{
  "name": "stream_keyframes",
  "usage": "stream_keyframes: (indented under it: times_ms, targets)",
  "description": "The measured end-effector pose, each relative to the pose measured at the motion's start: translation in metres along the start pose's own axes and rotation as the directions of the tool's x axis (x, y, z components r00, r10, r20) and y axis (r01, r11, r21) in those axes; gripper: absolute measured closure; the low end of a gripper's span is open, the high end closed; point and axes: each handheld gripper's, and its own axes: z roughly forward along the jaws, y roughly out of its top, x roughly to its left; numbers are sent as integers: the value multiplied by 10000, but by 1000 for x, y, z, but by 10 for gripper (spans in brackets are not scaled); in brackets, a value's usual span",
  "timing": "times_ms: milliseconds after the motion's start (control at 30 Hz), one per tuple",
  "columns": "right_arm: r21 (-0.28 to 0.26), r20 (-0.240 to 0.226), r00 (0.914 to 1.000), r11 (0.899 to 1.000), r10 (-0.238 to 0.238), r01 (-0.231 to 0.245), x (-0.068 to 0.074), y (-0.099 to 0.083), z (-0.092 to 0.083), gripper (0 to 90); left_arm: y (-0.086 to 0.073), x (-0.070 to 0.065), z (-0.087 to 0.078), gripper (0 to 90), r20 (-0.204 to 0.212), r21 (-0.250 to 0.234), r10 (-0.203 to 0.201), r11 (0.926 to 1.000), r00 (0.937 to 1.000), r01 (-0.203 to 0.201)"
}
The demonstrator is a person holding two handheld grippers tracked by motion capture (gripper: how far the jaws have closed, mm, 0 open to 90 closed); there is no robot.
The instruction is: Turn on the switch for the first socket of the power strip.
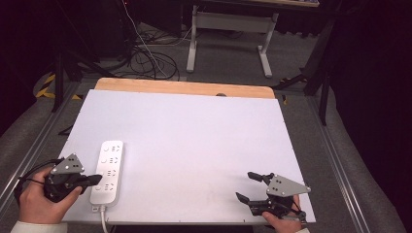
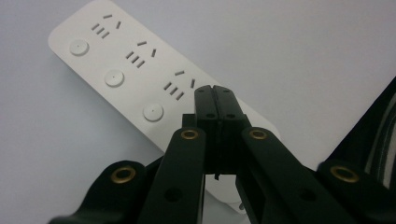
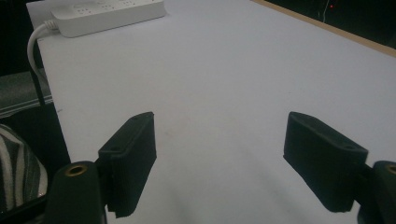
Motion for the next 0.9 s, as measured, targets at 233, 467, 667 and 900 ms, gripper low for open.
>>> stream_keyframes:
  times_ms: [233,467,667,900]
  targets:
    - [11,-8,10000,10000,5,-5,0,0,0,261,-1,2,6,900,-157,496,67,9988,9999,-59]
    - [22,-18,10000,10000,-18,18,0,0,0,261,-2,2,13,900,-263,962,156,9953,9995,-130]
    - [61,-8,10000,10000,-15,15,0,0,0,260,-1,2,17,900,-169,1244,207,9921,9996,-184]
    - [72,-7,10000,10000,-6,6,0,0,0,261,-2,3,23,900,2,1531,-16,9882,10000,15]
